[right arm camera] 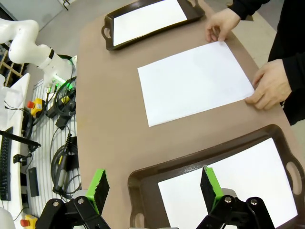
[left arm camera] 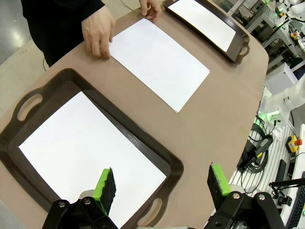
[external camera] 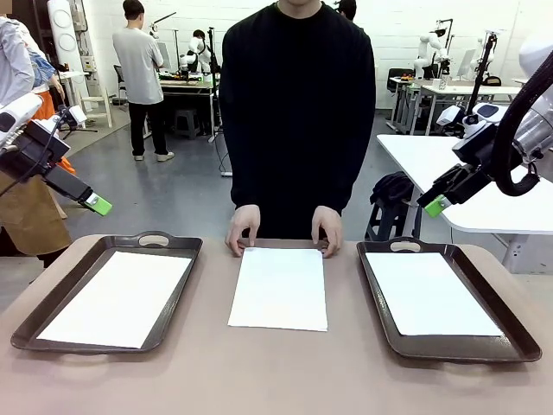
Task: Sort the A4 documents.
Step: Receive the A4 Paper.
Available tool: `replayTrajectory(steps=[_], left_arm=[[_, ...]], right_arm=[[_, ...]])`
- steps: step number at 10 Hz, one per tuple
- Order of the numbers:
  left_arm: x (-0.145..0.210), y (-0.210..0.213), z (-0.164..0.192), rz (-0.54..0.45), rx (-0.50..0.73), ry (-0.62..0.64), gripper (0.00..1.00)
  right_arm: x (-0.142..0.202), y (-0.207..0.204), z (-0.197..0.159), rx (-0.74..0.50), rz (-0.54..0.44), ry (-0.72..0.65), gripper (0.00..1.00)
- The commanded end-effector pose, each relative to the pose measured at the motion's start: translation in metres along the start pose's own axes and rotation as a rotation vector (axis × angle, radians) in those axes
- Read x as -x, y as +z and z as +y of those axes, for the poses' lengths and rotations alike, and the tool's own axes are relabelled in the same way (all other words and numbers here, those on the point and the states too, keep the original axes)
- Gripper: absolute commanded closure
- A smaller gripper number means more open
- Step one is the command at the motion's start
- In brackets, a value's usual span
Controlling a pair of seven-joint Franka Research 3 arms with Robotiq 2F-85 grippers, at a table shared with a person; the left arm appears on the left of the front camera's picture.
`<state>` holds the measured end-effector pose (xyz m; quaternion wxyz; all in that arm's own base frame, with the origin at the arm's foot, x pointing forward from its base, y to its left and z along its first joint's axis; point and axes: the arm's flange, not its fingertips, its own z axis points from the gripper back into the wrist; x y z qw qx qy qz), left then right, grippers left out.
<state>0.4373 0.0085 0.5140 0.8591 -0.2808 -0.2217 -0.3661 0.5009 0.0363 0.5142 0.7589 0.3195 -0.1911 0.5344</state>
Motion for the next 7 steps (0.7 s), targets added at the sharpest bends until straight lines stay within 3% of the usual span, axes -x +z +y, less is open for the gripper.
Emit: replayTrajectory(steps=[1,7], left_arm=[[0.0002,-0.0005,-0.0005,0.002,0.003,-0.009,0.00],[0.0002,-0.0005,-0.0005,0.002,0.003,-0.009,0.00]], right_arm=[[-0.0009,-0.0018,-0.0003,0.006,0.003,0.010,0.00],[-0.0009,-0.0018,-0.0003,0.006,0.003,0.010,0.00]])
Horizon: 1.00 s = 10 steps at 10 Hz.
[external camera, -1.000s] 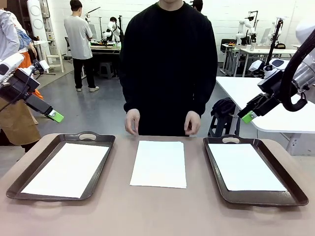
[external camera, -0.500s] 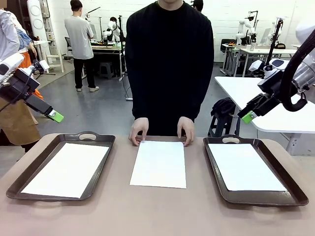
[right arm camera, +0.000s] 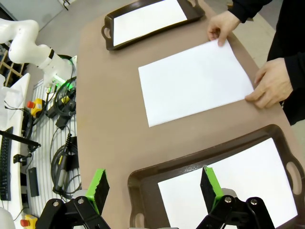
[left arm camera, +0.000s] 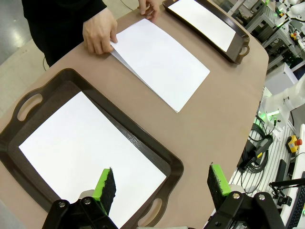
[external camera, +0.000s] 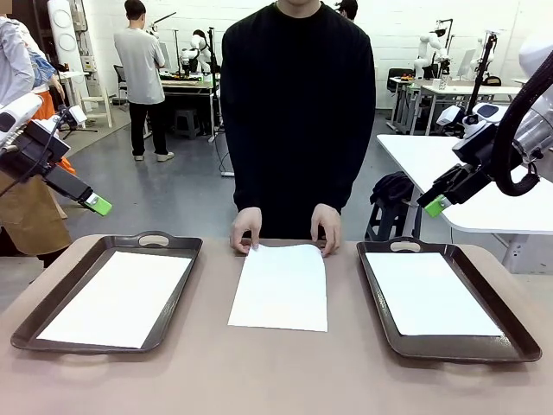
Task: Sort the A4 documents.
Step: Receive the A4 Paper.
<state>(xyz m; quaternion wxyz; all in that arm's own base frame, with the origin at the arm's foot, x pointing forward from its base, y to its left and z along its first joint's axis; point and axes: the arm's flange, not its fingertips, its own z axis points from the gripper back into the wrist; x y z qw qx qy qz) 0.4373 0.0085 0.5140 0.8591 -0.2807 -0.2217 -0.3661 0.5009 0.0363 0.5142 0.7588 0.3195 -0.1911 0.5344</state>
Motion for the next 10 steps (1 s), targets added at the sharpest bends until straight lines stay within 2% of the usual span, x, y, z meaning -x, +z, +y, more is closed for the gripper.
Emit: replayTrajectory(steps=[1,10], left_arm=[[0.0002,-0.0005,-0.0005,0.002,0.003,-0.009,0.00],[0.0002,-0.0005,-0.0005,0.002,0.003,-0.009,0.00]], right_arm=[[-0.0009,-0.0018,-0.0003,0.006,0.003,0.010,0.00],[-0.0009,-0.0018,-0.0003,0.006,0.003,0.010,0.00]])
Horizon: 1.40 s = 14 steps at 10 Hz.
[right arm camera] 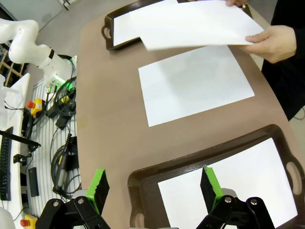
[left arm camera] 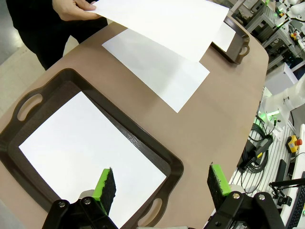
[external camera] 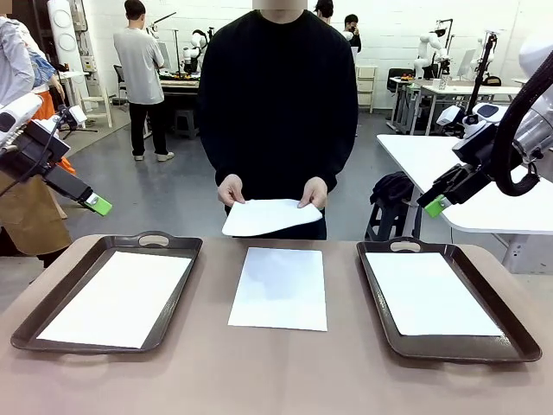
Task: Sort the A4 documents.
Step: Receive the A4 Paper.
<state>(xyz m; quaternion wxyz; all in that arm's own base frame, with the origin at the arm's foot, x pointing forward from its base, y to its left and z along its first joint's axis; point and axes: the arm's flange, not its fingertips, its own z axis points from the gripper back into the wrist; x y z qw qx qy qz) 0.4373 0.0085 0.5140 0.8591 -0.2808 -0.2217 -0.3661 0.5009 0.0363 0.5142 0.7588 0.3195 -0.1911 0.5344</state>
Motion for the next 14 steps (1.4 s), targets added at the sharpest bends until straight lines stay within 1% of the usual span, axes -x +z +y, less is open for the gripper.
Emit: replayTrajectory(steps=[1,14], left_arm=[[0.0002,-0.0005,-0.0005,0.002,0.003,-0.009,0.00],[0.0002,-0.0005,-0.0005,0.002,0.003,-0.009,0.00]], right_arm=[[-0.0009,-0.0018,-0.0003,0.006,0.003,0.010,0.00],[-0.0009,-0.0018,-0.0003,0.006,0.003,0.010,0.00]])
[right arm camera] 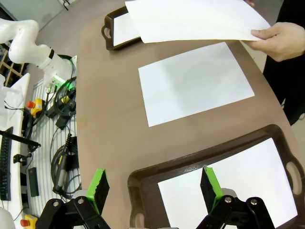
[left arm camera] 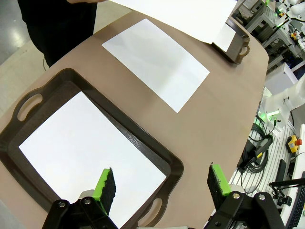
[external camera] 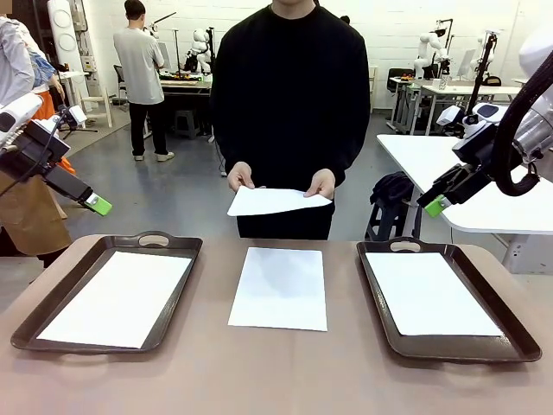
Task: Sort the A4 documents.
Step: Receive the A4 Paper.
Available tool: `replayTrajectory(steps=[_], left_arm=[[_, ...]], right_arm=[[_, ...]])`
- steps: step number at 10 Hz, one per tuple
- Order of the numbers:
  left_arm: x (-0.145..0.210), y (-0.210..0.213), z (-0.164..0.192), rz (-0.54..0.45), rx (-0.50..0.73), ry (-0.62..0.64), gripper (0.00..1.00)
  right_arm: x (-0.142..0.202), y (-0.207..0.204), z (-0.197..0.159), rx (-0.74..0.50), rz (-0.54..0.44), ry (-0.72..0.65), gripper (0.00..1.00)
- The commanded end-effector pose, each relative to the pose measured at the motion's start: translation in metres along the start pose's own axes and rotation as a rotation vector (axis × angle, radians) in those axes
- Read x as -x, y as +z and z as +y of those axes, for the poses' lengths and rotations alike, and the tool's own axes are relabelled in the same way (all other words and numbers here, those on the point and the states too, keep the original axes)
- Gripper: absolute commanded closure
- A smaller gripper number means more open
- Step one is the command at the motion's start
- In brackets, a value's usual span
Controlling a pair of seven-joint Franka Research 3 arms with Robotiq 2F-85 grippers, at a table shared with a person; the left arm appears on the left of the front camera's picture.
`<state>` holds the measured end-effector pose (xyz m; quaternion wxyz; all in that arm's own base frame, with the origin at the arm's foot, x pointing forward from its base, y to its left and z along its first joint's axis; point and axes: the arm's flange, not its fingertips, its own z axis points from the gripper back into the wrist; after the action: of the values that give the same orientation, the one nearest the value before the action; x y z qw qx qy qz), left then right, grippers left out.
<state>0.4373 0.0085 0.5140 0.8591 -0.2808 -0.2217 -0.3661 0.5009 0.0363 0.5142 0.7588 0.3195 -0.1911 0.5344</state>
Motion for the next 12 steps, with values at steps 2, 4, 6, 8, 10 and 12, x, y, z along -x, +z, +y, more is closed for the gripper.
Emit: replayTrajectory(steps=[2,4,6,8,10,12], left_arm=[[0.0002,-0.0005,-0.0005,0.002,0.003,-0.009,0.00],[0.0002,-0.0005,-0.0005,0.002,0.003,-0.009,0.00],[0.0002,-0.0005,-0.0005,0.002,0.003,-0.009,0.00],[0.0002,-0.0005,-0.0005,0.002,0.003,-0.009,0.00],[0.0002,-0.0005,-0.0005,0.002,0.003,-0.009,0.00],[0.0002,-0.0005,-0.0005,0.002,0.003,-0.009,0.00]], right_arm=[[-0.0009,-0.0018,-0.0003,0.006,0.003,0.010,0.00],[-0.0009,-0.0018,-0.0003,0.006,0.003,0.010,0.00],[-0.0009,-0.0018,-0.0003,0.006,0.003,0.010,0.00],[-0.0009,-0.0018,-0.0003,0.006,0.003,0.010,0.00],[-0.0009,-0.0018,-0.0003,0.006,0.003,0.010,0.00],[-0.0009,-0.0018,-0.0003,0.006,0.003,0.010,0.00]])
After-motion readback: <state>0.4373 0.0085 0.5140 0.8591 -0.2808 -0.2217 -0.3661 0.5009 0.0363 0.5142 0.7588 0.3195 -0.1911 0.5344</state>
